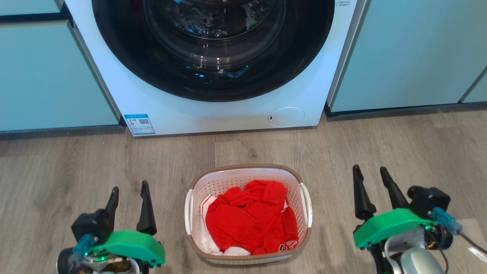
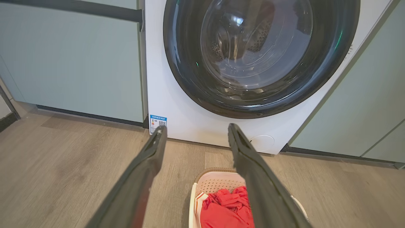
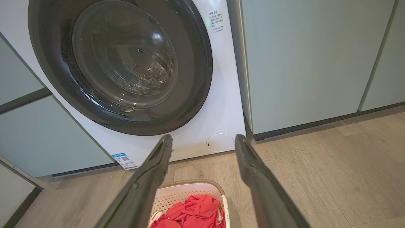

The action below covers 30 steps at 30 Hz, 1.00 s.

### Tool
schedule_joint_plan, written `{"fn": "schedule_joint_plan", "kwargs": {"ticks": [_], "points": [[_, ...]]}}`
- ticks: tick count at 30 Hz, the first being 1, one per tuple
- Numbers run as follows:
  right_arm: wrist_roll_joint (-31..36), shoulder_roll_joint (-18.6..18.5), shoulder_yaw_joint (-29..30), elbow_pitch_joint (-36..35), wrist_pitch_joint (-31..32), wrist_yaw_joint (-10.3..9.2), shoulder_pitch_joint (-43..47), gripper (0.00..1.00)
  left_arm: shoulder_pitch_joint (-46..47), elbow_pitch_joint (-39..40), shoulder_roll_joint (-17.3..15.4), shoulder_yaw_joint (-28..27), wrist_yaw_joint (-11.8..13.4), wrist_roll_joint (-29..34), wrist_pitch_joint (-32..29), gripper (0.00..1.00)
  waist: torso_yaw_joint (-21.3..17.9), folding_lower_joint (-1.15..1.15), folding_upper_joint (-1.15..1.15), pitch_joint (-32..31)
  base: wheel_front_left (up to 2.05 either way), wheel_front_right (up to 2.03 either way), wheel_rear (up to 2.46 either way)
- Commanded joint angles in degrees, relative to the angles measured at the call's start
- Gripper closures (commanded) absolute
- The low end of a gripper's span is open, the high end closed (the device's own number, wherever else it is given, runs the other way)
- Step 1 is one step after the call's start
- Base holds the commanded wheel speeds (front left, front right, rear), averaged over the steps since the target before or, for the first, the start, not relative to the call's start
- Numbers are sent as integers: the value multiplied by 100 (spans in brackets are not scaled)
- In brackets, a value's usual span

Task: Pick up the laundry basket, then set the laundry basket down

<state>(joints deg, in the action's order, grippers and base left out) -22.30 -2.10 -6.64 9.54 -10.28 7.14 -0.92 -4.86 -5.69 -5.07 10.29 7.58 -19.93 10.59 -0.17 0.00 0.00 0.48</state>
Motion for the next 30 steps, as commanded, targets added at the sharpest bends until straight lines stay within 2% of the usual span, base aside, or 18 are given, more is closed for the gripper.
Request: {"fn": "schedule_joint_plan", "kwargs": {"ticks": [1,13,22,30], "points": [[180,-62,-144,-240,-118,29,-279,0,102,236,0,-146,-6,183,87,0,-1,0,0,2,0,0,0],[991,-71,-305,-320,-319,33,-284,0,21,207,111,-208,-134,917,288,0,-1,0,0,10,0,0,0],[1632,-77,-444,-322,-470,35,-298,0,-28,284,165,-231,-129,1591,439,0,6,0,0,24,0,0,0],[1646,-77,-445,-278,-472,35,-319,0,-27,278,195,-285,-157,1629,441,0,-3,0,0,37,0,0,0]]}}
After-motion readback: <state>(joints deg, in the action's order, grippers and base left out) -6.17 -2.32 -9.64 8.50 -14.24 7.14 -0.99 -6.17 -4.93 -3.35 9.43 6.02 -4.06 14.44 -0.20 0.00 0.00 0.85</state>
